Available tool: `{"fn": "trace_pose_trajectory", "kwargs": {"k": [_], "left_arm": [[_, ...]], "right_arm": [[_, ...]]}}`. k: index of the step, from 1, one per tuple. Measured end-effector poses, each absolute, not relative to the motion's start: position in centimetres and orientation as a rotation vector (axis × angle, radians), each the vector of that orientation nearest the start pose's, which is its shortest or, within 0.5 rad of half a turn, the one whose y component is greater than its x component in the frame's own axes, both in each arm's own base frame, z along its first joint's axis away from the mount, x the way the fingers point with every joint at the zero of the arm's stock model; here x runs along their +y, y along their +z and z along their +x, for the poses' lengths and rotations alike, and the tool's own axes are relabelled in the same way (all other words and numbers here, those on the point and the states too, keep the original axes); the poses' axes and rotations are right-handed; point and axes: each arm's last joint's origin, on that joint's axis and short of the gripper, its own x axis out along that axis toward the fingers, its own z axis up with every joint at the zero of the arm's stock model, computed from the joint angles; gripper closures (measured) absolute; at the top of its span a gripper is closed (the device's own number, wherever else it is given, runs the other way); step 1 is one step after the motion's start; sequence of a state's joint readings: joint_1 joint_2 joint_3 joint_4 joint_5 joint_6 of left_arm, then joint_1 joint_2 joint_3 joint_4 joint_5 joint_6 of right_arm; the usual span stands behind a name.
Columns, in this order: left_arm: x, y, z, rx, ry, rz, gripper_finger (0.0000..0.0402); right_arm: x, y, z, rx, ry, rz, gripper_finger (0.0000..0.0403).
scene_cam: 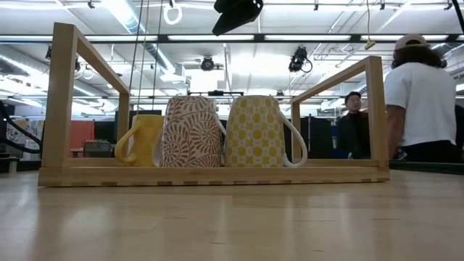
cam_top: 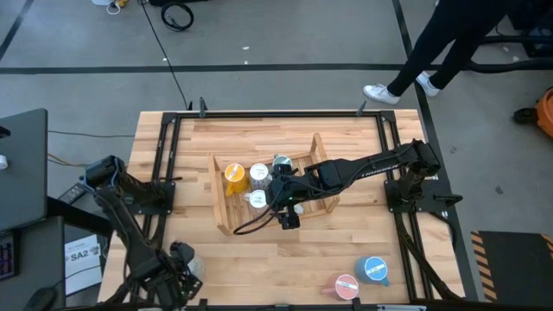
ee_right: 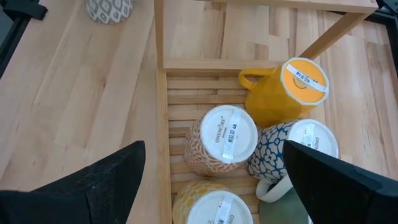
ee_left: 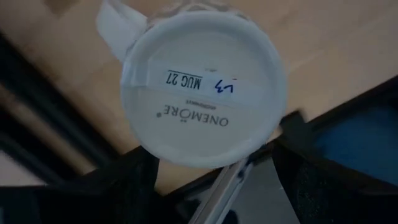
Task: Place coffee mugs
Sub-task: Adjust the gray patterned mug, then put the pink mug on the shelf
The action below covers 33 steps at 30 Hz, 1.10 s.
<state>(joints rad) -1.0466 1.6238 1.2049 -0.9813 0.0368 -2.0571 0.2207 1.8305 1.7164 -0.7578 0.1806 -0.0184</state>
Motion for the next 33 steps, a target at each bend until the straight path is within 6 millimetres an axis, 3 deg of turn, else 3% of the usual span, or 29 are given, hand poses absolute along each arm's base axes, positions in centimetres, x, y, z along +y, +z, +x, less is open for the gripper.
{"fn": "trace_pose_trajectory", "kwargs": {"k": [8,15,24,33], "left_arm": [[-24.7,22.8,17.4,1.370,0.664,-0.994,0.0086],[-23.8,23.0,18.6,1.375,0.580,-0.932,0.0086],[-22.6,25.5,17.7,1.392,0.344,-0.787,0.0086],[-19.6,27.4,15.4,1.467,0.236,-0.461,0.0086]], "right_arm": [[8.2,31.7,39.1,0.855,0.046,-0.192,0.0019],[8.2,31.7,39.1,0.855,0.051,-0.203,0.0019],[8.2,31.7,39.1,0.855,0.055,-0.211,0.0019],[8.2,31.7,39.1,0.854,0.057,-0.216,0.0019]]}}
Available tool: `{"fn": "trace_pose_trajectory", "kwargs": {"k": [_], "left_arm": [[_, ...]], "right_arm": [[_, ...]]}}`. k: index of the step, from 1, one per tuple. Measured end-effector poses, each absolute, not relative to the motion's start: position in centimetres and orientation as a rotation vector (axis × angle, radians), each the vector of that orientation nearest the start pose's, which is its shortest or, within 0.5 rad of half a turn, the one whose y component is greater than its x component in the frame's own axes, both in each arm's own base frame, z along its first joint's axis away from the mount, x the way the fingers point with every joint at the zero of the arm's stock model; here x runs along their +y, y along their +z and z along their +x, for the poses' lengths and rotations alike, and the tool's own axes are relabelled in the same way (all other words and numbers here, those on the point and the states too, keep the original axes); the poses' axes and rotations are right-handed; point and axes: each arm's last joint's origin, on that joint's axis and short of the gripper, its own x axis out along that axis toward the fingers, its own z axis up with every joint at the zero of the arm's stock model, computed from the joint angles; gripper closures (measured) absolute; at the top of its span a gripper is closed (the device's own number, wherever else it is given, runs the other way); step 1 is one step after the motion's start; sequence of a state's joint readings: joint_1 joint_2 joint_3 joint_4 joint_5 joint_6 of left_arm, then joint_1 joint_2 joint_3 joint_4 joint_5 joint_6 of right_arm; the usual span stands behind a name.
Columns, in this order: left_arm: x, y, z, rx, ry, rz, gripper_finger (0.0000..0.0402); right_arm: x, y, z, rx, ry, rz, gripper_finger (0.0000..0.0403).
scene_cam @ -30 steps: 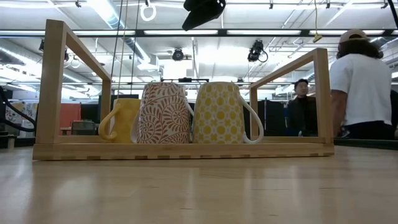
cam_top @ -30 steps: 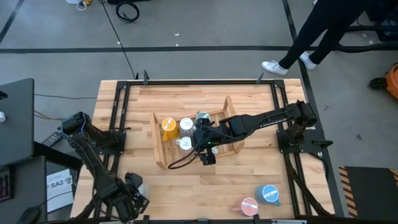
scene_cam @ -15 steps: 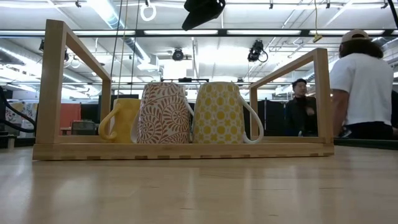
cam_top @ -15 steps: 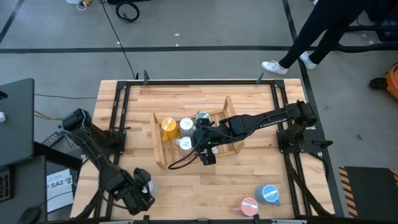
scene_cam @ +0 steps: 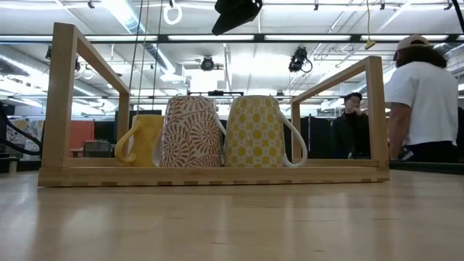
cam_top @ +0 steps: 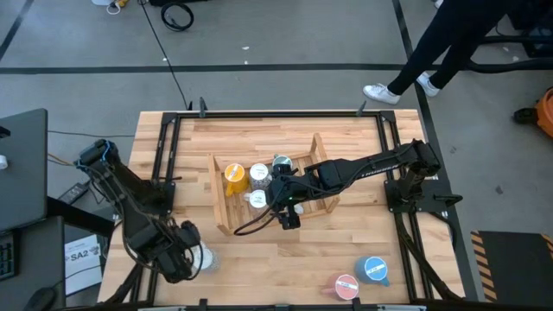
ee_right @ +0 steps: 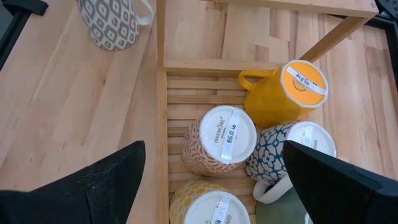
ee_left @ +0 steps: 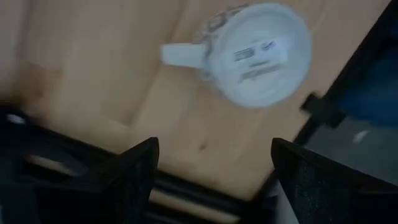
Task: Place coffee mugs
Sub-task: Put the pink mug on the shelf
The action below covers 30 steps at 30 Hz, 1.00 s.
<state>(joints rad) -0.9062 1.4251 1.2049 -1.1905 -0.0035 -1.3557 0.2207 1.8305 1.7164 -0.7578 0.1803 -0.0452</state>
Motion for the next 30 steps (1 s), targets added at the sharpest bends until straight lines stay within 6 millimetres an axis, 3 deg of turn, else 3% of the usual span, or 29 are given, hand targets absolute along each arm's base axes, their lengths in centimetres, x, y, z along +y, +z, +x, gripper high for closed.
{"fn": "trace_pose_trajectory", "kwargs": {"k": [10,17,24,30], "left_arm": [[-19.1,27.7,15.1,1.432,0.063,-0.179,0.0086],[-19.0,27.7,15.3,1.396,0.054,-0.140,0.0086],[-18.9,27.7,15.5,1.331,0.099,-0.125,0.0086],[-18.9,27.7,15.6,1.312,0.112,-0.118,0.0086]], "right_arm": [[8.3,31.8,39.3,0.833,0.021,-0.132,0.0019],[8.6,31.6,39.0,0.882,0.021,0.030,0.0019],[11.4,32.1,36.9,0.984,0.239,0.110,0.0019],[14.9,33.2,34.1,1.045,0.269,0.210,0.0019]]}}
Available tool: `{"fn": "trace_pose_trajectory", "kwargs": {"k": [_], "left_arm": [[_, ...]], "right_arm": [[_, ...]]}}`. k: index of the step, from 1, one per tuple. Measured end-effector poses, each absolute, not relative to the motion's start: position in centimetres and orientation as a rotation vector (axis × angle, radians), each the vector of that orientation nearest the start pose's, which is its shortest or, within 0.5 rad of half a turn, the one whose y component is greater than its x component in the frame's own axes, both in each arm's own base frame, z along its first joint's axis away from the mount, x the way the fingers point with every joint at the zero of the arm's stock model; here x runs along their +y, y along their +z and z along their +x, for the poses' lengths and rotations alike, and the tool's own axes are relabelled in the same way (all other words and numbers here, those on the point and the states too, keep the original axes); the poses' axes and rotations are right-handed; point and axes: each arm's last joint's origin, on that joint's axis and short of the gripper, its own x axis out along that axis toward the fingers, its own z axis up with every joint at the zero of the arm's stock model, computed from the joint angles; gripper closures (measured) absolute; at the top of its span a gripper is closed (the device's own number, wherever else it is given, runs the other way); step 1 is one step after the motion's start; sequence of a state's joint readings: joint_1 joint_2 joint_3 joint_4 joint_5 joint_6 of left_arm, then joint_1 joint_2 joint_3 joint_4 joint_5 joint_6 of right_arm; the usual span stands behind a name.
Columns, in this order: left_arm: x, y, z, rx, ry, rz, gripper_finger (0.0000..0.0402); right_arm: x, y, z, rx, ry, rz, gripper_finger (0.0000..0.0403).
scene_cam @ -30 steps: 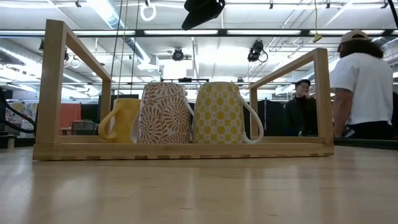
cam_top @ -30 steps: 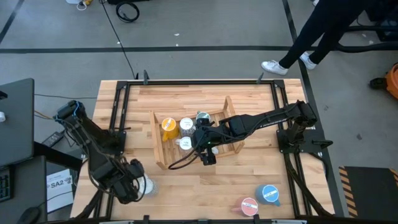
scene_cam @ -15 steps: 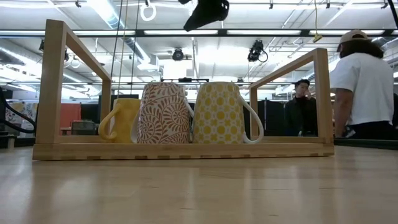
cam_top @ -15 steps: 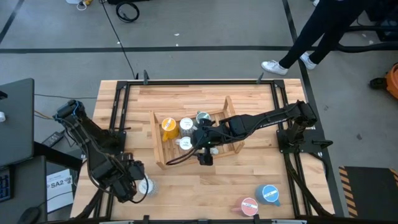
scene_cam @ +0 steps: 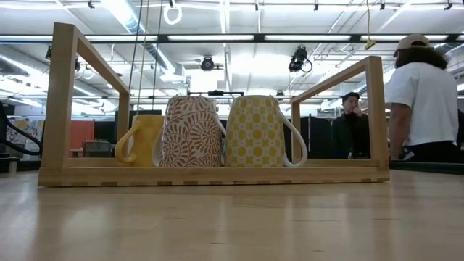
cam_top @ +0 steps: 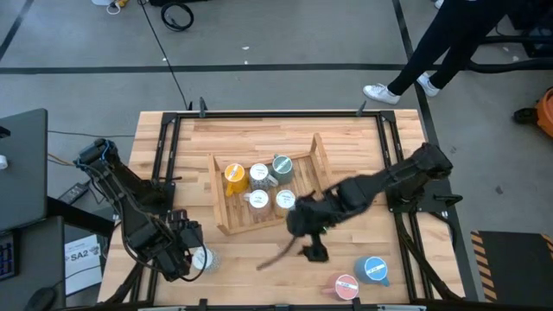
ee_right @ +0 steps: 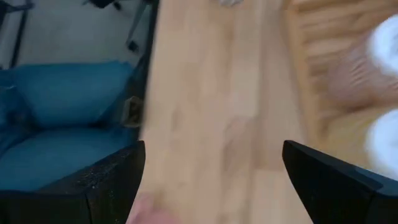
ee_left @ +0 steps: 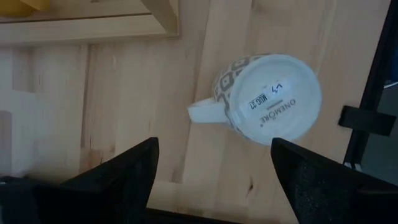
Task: Place coffee mugs
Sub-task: Put the pink mug on the shelf
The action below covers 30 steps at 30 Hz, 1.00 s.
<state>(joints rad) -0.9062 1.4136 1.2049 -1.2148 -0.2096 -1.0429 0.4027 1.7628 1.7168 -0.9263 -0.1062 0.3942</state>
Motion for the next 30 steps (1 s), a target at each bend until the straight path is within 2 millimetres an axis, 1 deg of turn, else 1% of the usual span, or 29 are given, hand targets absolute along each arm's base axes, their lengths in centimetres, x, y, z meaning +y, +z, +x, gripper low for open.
{"fn": "trace_pose_trajectory", "kwargs": {"k": [9,12,15,18,20,25,27,30], "left_arm": [[-18.9,27.7,15.6,1.309,0.146,-0.162,0.0086],[-18.9,27.7,15.6,1.308,0.166,-0.188,0.0086],[-18.9,27.7,15.6,1.305,0.198,-0.229,0.0086],[-18.9,27.7,15.6,1.300,0.233,-0.275,0.0086],[-18.9,27.7,15.6,1.297,0.257,-0.306,0.0086],[-19.0,27.7,15.7,1.284,0.268,-0.349,0.0086],[-19.2,27.8,15.8,1.276,0.256,-0.363,0.0086],[-19.3,27.8,15.9,1.265,0.243,-0.379,0.0086]], "right_arm": [[22.4,33.0,29.3,1.154,0.313,0.296,0.0019],[24.6,33.0,27.5,1.153,0.322,0.272,0.0019],[26.4,32.9,25.8,1.129,0.326,0.199,0.0019],[27.4,32.7,24.3,1.108,0.317,0.104,0.0019],[27.8,32.6,23.6,1.117,0.315,0.070,0.0019],[28.5,32.4,22.3,1.147,0.299,0.087,0.0019],[28.8,31.9,22.0,1.156,0.293,0.098,0.0019],[29.1,30.4,21.4,1.186,0.277,0.083,0.0019]]}}
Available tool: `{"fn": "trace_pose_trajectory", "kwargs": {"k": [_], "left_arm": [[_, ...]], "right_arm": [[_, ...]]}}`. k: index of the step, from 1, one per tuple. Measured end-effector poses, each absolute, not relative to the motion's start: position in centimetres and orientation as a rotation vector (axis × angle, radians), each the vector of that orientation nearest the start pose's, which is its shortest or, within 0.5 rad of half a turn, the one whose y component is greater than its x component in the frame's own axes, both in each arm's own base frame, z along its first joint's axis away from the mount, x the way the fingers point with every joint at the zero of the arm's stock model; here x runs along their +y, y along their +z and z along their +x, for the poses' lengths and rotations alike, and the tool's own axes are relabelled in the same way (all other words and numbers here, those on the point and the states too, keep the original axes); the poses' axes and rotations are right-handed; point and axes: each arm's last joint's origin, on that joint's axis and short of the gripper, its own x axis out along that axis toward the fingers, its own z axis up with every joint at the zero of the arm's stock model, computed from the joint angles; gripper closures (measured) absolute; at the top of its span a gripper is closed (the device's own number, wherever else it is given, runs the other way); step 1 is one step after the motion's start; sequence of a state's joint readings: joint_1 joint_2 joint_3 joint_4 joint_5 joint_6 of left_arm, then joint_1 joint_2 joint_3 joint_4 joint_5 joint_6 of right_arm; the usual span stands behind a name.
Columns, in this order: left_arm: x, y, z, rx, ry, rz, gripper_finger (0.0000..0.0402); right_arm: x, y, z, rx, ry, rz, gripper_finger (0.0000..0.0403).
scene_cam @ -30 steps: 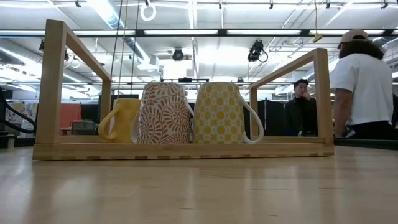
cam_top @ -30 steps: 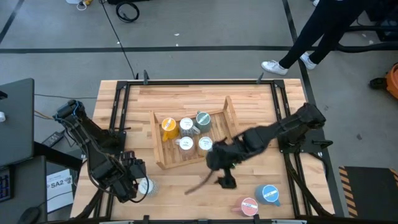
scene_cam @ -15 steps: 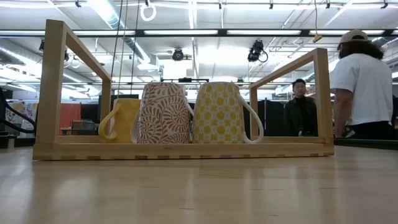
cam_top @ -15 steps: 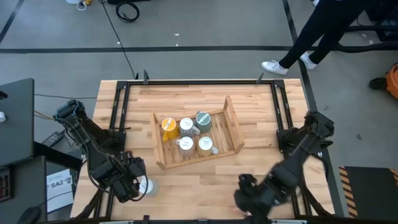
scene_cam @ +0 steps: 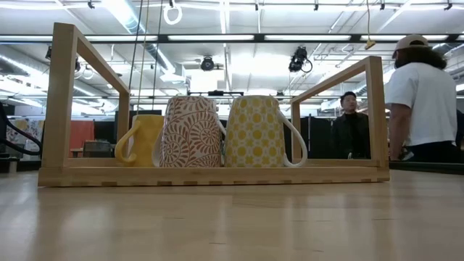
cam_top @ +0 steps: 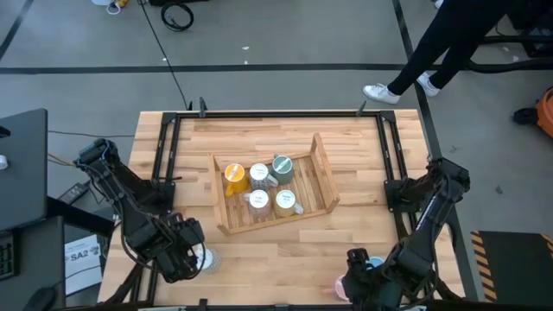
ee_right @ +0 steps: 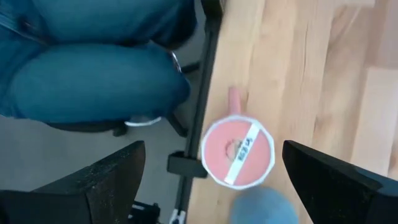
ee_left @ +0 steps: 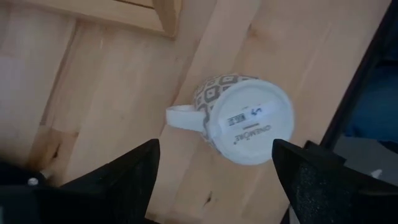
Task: Place coffee mugs
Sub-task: Put the pink mug on the shelf
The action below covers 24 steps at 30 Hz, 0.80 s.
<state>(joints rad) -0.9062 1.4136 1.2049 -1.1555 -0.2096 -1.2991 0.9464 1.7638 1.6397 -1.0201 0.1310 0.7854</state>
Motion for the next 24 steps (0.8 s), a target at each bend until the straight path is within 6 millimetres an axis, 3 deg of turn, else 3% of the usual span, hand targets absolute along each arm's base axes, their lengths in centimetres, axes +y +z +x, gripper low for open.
{"fn": "trace_pose_trajectory", "kwargs": {"k": [5,15,24], "left_arm": [[-19.6,27.9,16.1,1.247,0.219,-0.406,0.0086],[-19.7,27.9,16.3,1.226,0.216,-0.412,0.0086],[-19.7,27.9,16.3,1.226,0.216,-0.412,0.0086]], "right_arm": [[28.8,27.8,20.9,1.244,0.242,0.025,0.0019],[28.3,24.8,20.6,1.274,0.225,-0.013,0.0019],[28.5,23.9,20.8,1.231,0.292,-0.075,0.0019]]}}
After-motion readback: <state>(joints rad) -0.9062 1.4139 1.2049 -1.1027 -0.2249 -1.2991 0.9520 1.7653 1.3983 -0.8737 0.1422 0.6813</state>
